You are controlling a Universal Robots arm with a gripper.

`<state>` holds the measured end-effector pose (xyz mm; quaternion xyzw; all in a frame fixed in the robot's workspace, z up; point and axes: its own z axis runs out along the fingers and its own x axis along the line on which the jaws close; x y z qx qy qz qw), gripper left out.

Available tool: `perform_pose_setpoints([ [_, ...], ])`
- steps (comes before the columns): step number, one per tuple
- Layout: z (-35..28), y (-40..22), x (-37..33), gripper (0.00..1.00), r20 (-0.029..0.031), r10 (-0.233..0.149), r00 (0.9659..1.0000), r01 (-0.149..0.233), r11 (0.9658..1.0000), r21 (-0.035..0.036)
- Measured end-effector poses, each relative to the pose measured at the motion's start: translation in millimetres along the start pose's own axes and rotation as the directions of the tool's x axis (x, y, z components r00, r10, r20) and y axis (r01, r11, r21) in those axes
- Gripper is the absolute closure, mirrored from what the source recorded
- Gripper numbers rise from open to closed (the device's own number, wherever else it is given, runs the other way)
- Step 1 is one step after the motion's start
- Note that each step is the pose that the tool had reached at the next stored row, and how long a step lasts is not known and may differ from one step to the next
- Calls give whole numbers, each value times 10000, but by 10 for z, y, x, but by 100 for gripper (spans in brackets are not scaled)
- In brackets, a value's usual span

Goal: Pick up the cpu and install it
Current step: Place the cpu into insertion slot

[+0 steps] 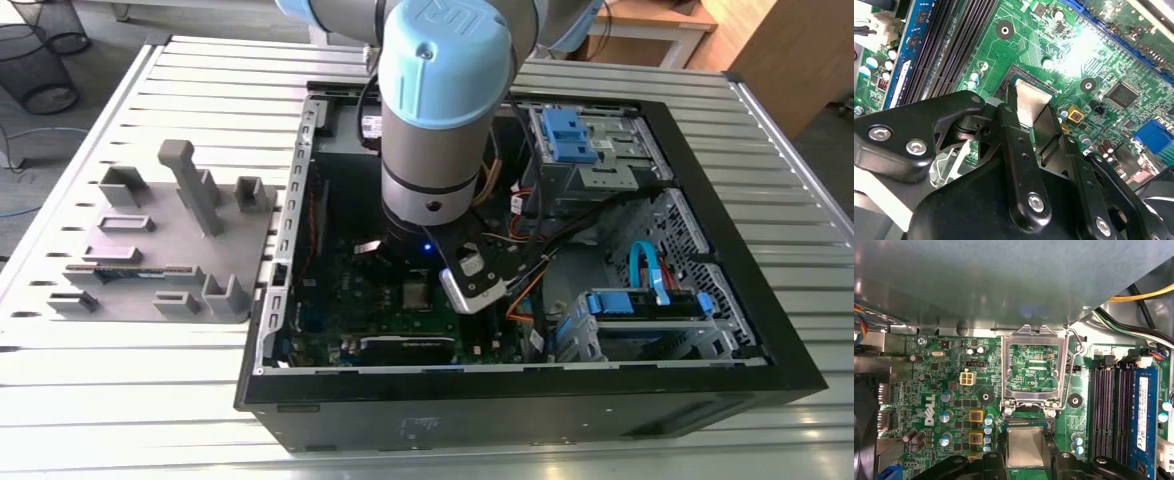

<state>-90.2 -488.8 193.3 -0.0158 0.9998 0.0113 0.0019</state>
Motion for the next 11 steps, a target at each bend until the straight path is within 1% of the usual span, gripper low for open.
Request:
perform_pose_setpoints([
  [11, 20, -1, 2, 59, -2, 0, 10000, 0, 10000, 11],
])
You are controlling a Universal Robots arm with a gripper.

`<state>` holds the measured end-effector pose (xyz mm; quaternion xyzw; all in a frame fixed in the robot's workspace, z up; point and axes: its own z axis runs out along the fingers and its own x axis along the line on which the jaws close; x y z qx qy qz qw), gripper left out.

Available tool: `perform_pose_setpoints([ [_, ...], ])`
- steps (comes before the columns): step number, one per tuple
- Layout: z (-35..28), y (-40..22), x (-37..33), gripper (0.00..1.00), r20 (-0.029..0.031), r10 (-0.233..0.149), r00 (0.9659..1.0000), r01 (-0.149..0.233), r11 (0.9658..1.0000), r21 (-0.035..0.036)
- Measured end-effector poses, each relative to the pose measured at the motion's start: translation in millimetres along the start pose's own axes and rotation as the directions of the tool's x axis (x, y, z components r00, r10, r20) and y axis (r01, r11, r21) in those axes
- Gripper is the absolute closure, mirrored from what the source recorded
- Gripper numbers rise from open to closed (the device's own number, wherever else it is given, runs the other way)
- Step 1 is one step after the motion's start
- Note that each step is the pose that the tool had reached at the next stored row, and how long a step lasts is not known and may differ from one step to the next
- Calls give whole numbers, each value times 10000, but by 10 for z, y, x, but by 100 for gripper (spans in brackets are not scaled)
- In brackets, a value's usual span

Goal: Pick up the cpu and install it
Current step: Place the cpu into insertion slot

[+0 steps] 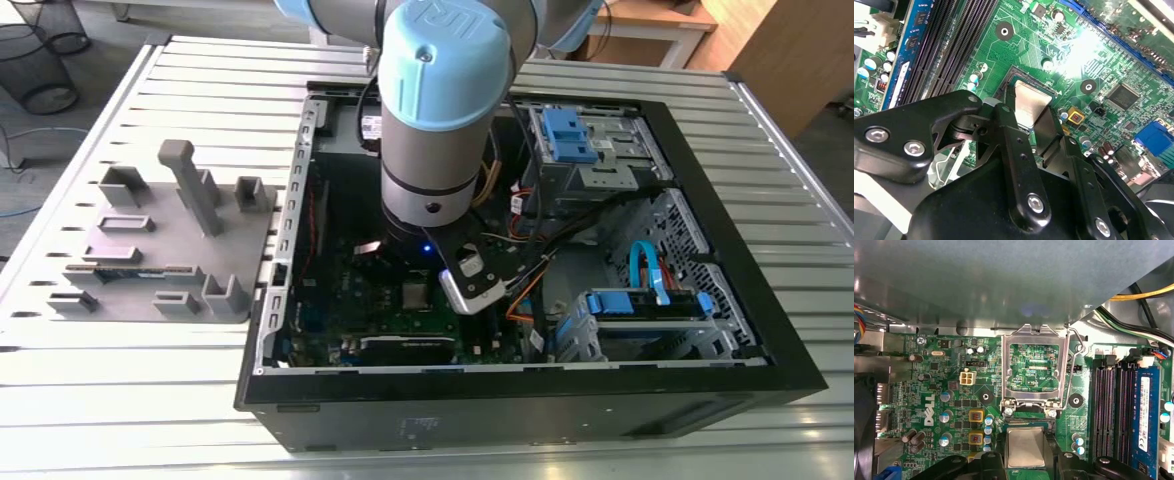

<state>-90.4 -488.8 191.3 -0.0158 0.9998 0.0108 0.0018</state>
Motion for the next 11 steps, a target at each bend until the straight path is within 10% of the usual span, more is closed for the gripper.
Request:
perform_pose_setpoints([
  [11, 0, 0, 0, 62, 0, 0, 10000, 0, 10000, 1],
])
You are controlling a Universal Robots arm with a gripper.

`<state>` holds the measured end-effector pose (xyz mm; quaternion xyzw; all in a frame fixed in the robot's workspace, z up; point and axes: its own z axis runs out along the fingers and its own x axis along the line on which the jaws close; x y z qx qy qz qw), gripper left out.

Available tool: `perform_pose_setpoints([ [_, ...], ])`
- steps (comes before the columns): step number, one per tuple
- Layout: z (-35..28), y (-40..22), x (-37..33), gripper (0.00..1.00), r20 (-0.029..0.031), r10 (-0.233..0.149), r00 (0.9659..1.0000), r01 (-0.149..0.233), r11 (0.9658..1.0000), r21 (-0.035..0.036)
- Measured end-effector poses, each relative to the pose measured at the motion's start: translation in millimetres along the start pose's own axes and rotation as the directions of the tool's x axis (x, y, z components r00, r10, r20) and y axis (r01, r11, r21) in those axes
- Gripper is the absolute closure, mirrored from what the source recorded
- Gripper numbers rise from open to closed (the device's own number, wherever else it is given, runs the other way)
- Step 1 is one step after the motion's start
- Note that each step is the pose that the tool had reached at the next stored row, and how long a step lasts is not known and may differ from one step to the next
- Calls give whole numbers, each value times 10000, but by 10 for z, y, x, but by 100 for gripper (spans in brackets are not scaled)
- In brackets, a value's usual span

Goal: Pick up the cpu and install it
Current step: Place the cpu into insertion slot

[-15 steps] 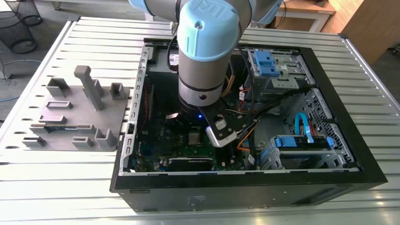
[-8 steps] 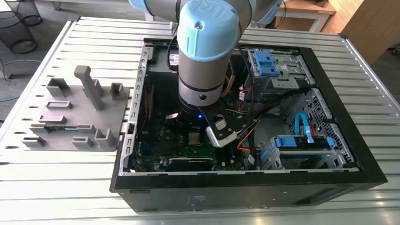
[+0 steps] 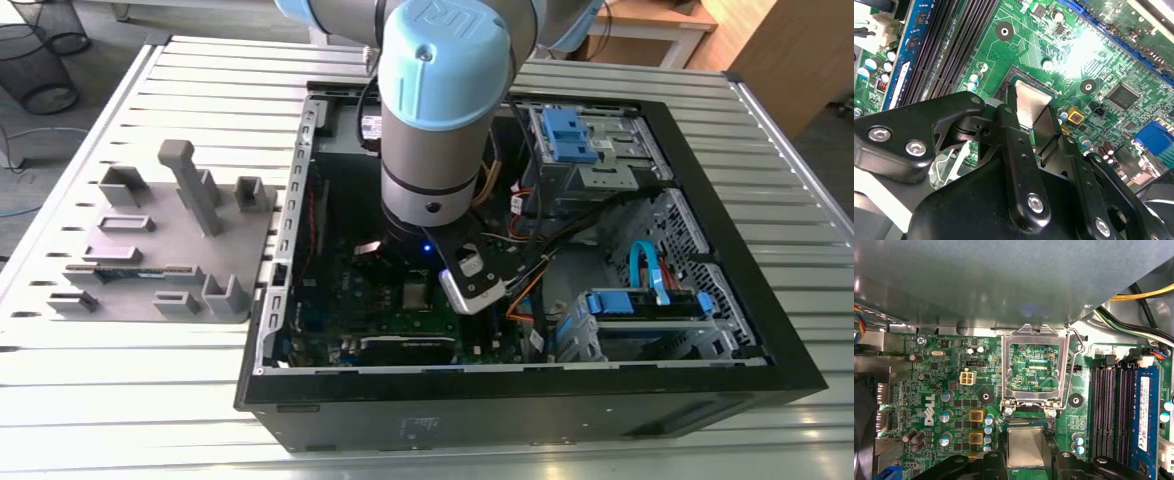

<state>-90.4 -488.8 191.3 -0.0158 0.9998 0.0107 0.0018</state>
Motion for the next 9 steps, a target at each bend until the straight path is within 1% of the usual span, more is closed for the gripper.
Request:
perform_pose_setpoints([
  [3, -4, 0, 0, 62, 2, 0, 10000, 0, 10000, -2],
  [5, -16, 2, -1, 62, 7, 0, 10000, 0, 10000, -11],
  [9, -46, 2, 0, 62, 2, 5, 10000, -5, 10000, -3],
])
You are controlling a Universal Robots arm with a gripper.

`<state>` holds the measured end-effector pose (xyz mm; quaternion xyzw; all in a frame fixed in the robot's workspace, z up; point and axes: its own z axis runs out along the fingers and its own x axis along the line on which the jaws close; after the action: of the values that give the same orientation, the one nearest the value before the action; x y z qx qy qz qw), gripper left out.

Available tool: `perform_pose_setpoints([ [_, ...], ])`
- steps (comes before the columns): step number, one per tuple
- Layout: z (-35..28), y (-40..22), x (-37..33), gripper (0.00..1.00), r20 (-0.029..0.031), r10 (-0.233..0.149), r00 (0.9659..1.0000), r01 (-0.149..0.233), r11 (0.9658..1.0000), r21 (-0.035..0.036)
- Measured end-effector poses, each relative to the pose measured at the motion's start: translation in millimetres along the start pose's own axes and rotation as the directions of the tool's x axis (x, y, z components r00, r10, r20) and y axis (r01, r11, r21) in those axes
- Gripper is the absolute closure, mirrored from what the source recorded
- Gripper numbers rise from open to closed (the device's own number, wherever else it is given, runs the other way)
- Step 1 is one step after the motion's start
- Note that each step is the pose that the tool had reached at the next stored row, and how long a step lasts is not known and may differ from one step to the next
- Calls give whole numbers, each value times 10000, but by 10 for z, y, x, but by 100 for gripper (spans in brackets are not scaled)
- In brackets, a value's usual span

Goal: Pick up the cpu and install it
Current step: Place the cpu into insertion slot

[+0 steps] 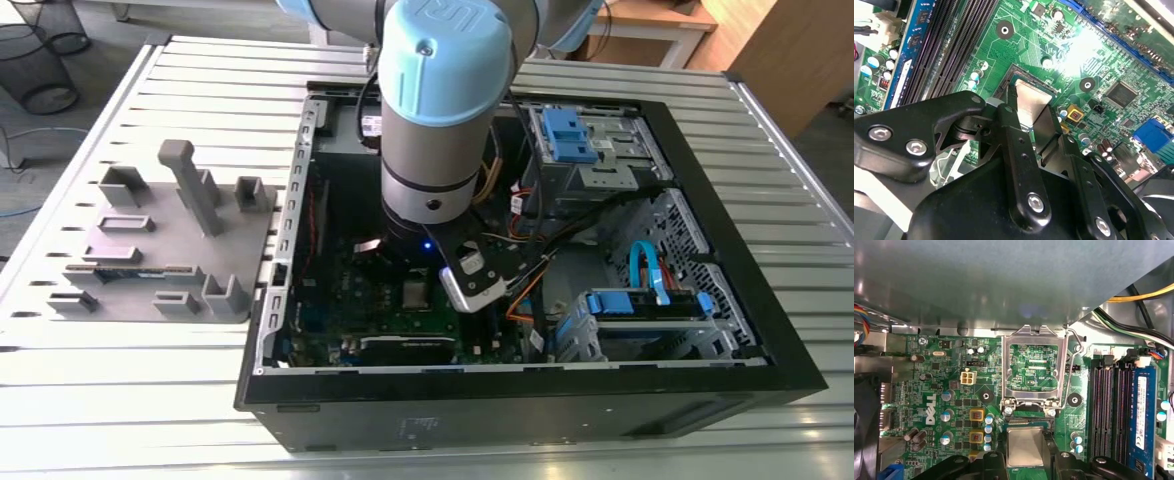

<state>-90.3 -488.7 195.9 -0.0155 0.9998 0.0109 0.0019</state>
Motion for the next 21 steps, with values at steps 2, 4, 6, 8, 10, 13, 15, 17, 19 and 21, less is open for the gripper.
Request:
perform_pose_setpoints([
  [2, -2, 0, 0, 62, 0, 17, 10000, -17, 10000, 1],
  [4, -3, -2, 0, 62, 1, 117, 9999, -117, 9999, 19],
  [6, -4, -2, -1, 62, 5, 288, 9996, -288, 9996, 22],
  [8, -4, -2, 0, 62, 7, 425, 9991, -425, 9991, 23],
  [10, -4, -2, 0, 62, 8, 429, 9991, -429, 9991, 23],
  [13, -3, -3, -6, 62, 7, 432, 9991, -432, 9991, 24],
  [15, -2, -2, -9, 62, 8, 432, 9991, -432, 9991, 23],
  [17, -2, -3, -11, 62, 7, 432, 9991, -433, 9991, 23],
  [19, -1, -3, -12, 62, 7, 433, 9991, -433, 9991, 24],
  [21, 0, -3, -12, 62, 8, 433, 9991, -433, 9991, 24],
])
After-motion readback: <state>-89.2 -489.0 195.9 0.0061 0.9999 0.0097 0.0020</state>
